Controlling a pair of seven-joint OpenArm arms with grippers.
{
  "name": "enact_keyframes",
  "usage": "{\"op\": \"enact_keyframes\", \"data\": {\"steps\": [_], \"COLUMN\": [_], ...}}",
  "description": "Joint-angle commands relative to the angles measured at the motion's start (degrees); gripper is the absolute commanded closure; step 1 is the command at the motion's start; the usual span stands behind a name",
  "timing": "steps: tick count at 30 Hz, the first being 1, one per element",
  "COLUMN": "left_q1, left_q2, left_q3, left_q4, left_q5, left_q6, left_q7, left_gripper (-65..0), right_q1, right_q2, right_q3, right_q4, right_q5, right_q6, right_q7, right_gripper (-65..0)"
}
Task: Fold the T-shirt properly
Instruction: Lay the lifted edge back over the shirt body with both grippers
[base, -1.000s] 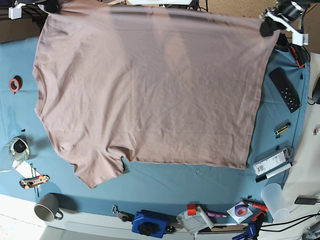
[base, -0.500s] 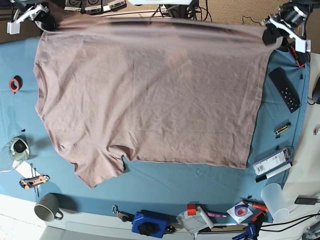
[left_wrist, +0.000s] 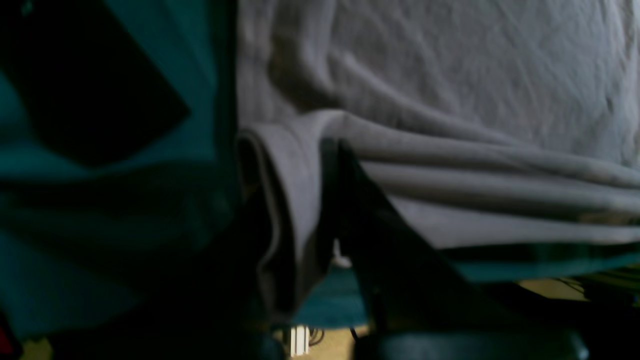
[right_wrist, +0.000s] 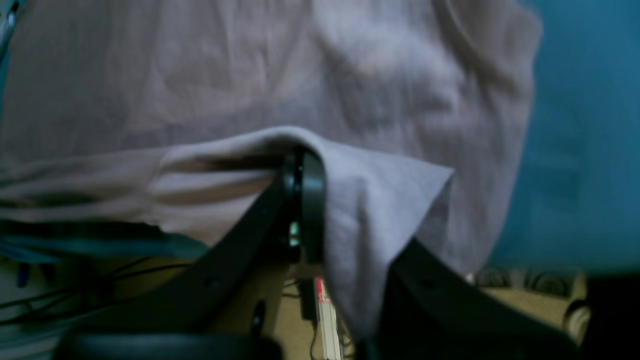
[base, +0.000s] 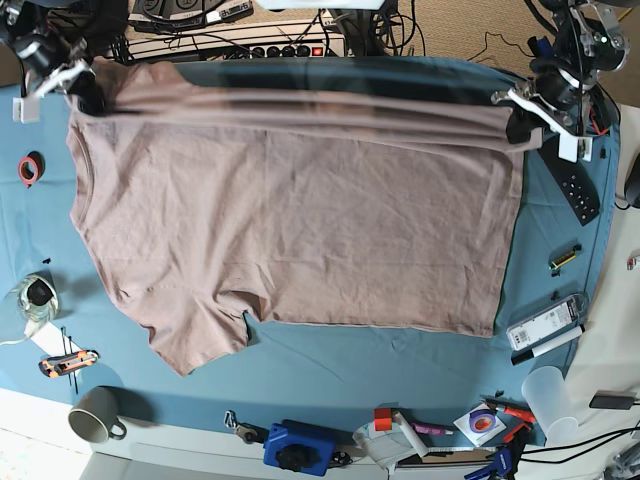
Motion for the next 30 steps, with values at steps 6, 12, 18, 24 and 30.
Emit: {"op": "enact_keyframes", "data": {"steps": [6,12,18,24,30], "left_q1": [-1.81,-4.98,-7.21,-10.93,-14.67], "left_q2": [-2.93,-5.84,-6.25,-6.23,-6.38], "left_q3": [-0.35,-0.33,5.22,13.64,14.29], "left_q4": [0.92,0.37,-1.46,-1.46,-2.75], "left_q5": [1.18,1.73,3.17,15.78,16.63], "left_q6": [-0.04,-0.02,-0.04,1.81,3.06], "left_q7": [-5.27,-5.75,-6.19,-10.38,-10.38], "left_gripper": [0.0,0.0,0.0,0.0,0.0], "right_q1": [5.53,10.91,12.96,14.23,19.32], "right_q2": [1.29,1.29,1.62,1.62,2.43], "right_q3": [-5.75,-8.24,-8.68,-8.72,-8.72], "right_q4": [0.70,0.70,0.63,-1.33,-9.46], "right_q5": [-6.36,-11.63,-14.99,-18.29,-18.97], "right_q6": [-0.12,-0.12,-0.12,-0.12,-0.12], "right_q7": [4.59,6.36,8.55,11.61,12.15], "right_gripper": [0.0,0.0,0.0,0.0,0.0]}}
